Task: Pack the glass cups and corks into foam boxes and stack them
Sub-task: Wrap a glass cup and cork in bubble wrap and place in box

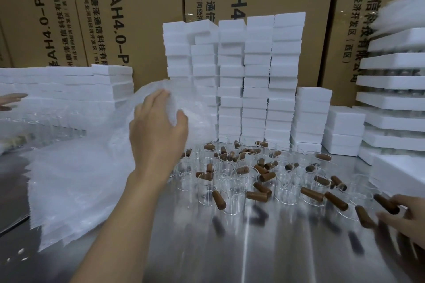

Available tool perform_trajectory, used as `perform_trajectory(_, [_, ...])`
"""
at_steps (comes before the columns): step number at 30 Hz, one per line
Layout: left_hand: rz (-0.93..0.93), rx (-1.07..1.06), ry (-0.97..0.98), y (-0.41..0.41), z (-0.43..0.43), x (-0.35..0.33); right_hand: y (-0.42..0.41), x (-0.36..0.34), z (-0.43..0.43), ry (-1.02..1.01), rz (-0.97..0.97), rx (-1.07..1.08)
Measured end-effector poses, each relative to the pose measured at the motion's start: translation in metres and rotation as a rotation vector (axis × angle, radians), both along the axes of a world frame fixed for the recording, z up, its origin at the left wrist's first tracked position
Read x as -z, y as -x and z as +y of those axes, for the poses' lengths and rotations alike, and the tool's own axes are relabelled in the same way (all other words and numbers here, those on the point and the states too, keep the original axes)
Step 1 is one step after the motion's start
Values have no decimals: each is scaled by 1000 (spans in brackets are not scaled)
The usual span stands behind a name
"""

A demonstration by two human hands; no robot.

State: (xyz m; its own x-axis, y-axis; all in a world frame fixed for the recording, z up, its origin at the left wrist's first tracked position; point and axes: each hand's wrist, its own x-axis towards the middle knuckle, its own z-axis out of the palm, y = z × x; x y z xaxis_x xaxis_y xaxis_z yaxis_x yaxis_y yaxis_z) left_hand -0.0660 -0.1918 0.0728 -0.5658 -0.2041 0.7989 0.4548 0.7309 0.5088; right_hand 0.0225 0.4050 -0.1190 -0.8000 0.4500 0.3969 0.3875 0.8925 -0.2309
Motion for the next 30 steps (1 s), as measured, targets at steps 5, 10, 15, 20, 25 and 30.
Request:
perform_trajectory(5, [67,362,88,-36,61,10,-32,-68,-106,162,-133,50])
perform_trajectory(10, [115,546,349,-89,125,47,-43,-92,-139,144,-158,48])
perform_trajectory(15, [-157,685,677,-112,155,91,-40,-92,-136,171,-196,41])
perform_trajectory(20, [-453,868,1060,-107,159,124,-40,-90,-134,175,-194,41])
perform_trajectory(25, [-464,918,932,-112,162,121,-40,-89,-132,177,-184,41])
perform_trajectory(30, [-407,751,861,-100,152,95,-40,-89,-132,170,-186,40])
